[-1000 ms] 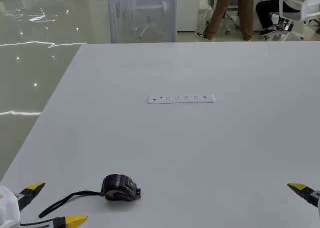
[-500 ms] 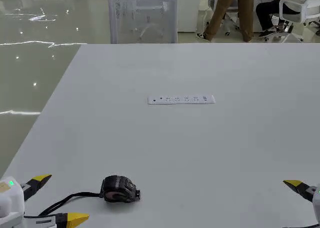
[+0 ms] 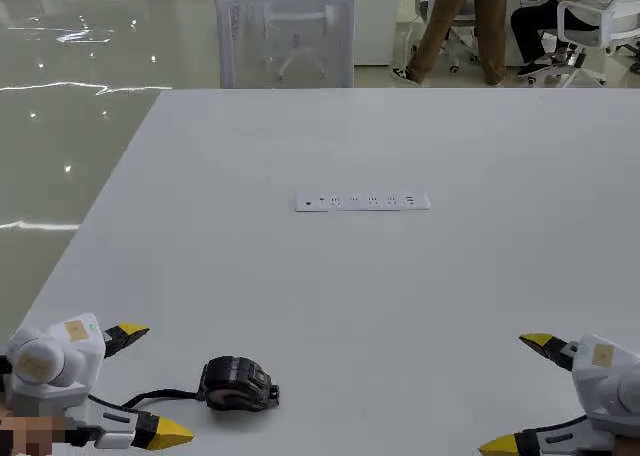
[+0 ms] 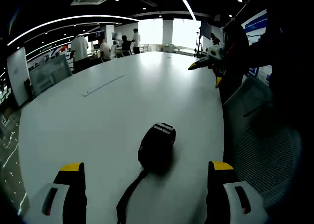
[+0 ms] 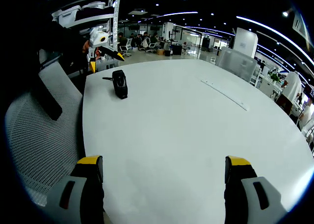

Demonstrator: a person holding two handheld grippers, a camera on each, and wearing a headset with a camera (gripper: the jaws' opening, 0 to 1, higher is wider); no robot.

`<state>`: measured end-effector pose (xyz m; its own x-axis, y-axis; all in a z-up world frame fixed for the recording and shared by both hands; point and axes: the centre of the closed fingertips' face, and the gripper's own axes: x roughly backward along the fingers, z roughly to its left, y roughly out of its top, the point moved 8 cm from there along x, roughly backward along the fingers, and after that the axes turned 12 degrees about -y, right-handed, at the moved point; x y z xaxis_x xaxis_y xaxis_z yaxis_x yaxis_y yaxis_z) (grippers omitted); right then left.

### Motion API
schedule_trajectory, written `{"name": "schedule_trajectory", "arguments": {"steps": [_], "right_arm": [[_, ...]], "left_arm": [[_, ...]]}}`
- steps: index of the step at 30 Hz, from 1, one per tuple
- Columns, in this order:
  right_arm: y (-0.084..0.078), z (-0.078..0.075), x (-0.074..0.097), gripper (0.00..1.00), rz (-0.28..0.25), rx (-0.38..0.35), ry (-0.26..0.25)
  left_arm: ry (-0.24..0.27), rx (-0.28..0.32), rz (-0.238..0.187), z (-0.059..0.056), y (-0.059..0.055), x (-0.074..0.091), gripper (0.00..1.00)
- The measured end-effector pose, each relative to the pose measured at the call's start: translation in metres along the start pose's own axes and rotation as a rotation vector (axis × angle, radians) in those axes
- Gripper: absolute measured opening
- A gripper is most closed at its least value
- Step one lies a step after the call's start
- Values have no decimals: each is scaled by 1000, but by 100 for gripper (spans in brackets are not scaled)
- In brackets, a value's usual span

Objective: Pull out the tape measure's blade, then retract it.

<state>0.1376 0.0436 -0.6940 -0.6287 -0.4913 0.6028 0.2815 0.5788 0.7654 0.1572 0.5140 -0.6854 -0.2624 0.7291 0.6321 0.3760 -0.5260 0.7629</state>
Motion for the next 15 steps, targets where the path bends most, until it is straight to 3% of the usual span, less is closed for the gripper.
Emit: {"name": "schedule_trajectory", "arguments": {"steps": [5, 12, 15], "right_arm": [[9, 11, -17, 100, 2, 29, 50], [20, 29, -44, 100, 13, 69, 118], [23, 34, -58, 100, 17, 78, 140]], "left_arm": [[-52, -48, 54, 3, 9, -15, 99], [-164, -146, 189, 5, 10, -41, 96], [-182, -184, 233, 7, 12, -50, 91]]}}
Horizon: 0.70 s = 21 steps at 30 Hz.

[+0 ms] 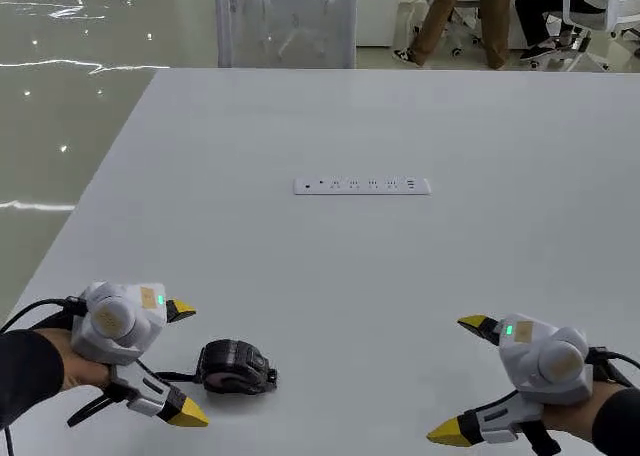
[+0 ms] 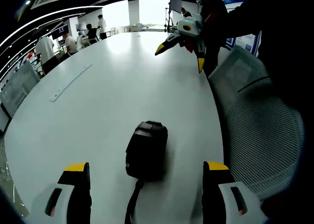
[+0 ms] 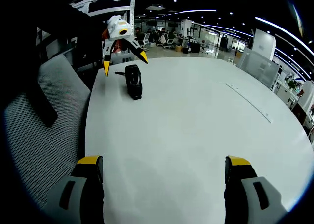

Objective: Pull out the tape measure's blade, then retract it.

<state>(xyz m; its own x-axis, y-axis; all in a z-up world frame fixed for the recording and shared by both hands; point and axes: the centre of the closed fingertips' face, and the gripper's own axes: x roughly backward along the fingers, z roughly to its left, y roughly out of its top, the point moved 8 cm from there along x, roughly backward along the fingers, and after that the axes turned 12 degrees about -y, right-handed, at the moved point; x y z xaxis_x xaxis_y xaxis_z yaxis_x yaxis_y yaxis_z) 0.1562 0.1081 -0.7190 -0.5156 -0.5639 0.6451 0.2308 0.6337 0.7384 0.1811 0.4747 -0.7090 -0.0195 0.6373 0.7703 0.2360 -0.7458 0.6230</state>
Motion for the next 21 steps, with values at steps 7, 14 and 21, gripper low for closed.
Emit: {"name": "schedule_trajectory", "arguments": {"steps": [7, 14, 21], "right_arm": [[18, 15, -37, 100, -9, 17, 92], [58, 30, -67, 98, -65, 52, 162], [80, 46, -94, 96, -64, 115, 218]], "left_arm": [[-54, -9, 25, 5, 11, -18, 82], [-90, -58, 77, 6, 17, -30, 68], [-82, -45, 93, 9, 18, -30, 56]]}}
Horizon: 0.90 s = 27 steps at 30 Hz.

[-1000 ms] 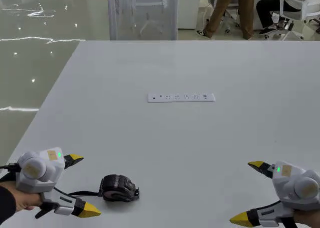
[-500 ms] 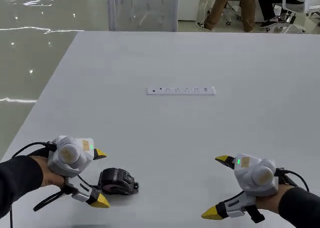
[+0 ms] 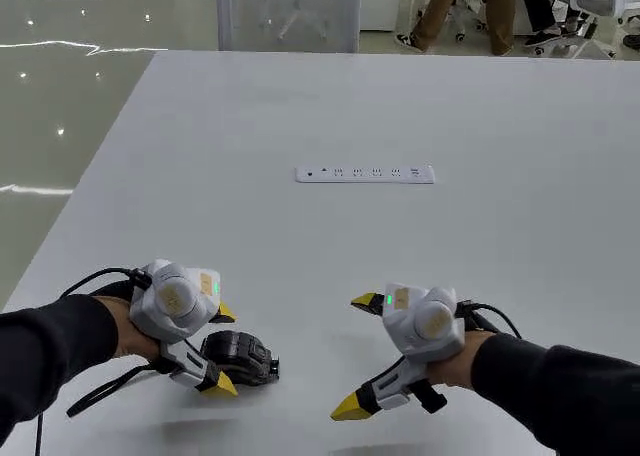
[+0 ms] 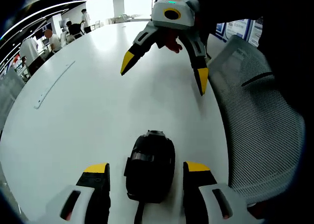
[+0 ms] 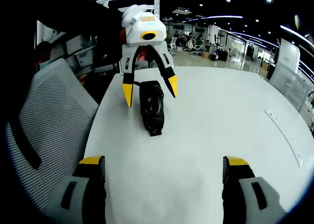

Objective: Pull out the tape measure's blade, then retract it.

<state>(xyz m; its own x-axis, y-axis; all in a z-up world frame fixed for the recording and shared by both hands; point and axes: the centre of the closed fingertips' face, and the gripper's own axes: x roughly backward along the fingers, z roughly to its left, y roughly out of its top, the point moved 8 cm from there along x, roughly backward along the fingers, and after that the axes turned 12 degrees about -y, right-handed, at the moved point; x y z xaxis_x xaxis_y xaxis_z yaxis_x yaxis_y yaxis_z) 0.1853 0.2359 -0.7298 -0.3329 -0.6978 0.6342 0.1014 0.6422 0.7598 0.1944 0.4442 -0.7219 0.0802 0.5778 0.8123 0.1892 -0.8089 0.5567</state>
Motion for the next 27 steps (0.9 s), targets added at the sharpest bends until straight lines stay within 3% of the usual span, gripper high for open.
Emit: {"name": "schedule_trajectory", "arguments": {"steps": [3, 5, 7, 8, 22, 27], "right_arm": [[3, 4, -12, 95, 20, 16, 24], [4, 5, -19, 95, 34, 7, 35], [6, 7, -23, 93, 36, 8, 43], [7, 8, -26, 92, 36, 13, 48], [26, 16, -56, 70, 15, 91, 60], [26, 20, -65, 53, 33, 127, 75]], "left_arm": [[-10, -5, -2, 1, 2, -2, 53], [-45, 27, 21, -1, 3, -4, 43], [-26, -24, 29, 1, 5, -6, 35], [-28, -36, 45, -1, 4, -6, 35], [-27, -16, 54, -1, 4, -6, 33], [-30, -1, 34, 0, 3, -6, 33]]}}
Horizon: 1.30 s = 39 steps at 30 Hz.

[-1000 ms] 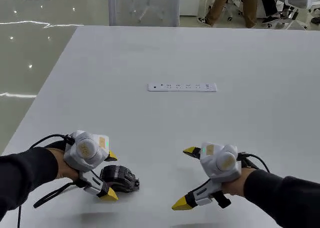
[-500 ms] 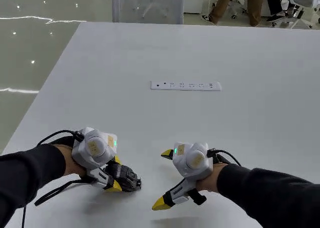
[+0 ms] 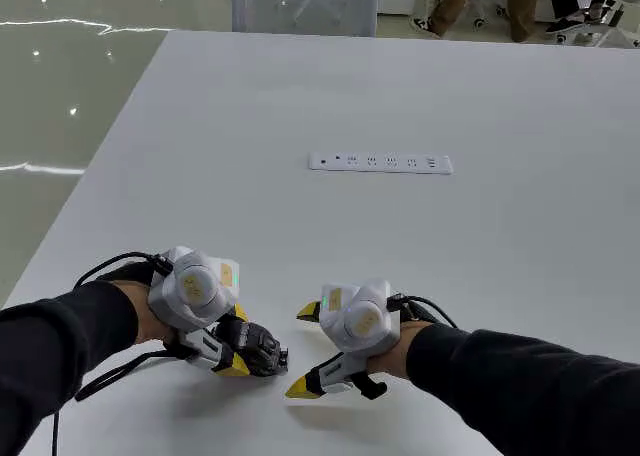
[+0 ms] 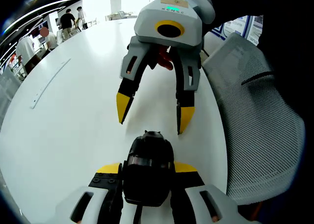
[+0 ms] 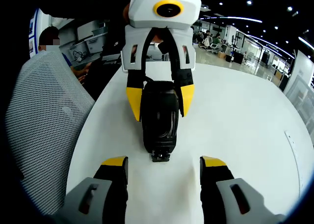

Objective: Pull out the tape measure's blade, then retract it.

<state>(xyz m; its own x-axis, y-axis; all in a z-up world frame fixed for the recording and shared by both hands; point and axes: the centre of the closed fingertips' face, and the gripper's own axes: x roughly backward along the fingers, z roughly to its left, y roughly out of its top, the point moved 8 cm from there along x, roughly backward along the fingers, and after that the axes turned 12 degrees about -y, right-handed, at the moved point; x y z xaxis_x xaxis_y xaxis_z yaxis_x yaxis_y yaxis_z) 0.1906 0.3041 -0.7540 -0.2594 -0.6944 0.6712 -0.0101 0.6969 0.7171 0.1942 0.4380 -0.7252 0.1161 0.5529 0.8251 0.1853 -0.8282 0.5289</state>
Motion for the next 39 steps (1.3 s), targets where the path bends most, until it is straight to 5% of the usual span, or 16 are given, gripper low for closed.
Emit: {"name": "schedule_trajectory", "arguments": {"steps": [8, 14, 16, 39], "right_arm": [[1, 2, -7, 29, 4, -49, 40], [-1, 1, -14, 16, 7, -19, 20], [0, 4, -15, 14, 11, -6, 53], [-4, 0, -10, 9, 34, 27, 59]], "left_arm": [[-9, 4, 23, 1, 1, -1, 33], [-11, 7, 28, 0, 1, -1, 33], [-13, 11, 28, 0, 1, -1, 33], [-16, 24, 25, 0, 1, 0, 33]]}}
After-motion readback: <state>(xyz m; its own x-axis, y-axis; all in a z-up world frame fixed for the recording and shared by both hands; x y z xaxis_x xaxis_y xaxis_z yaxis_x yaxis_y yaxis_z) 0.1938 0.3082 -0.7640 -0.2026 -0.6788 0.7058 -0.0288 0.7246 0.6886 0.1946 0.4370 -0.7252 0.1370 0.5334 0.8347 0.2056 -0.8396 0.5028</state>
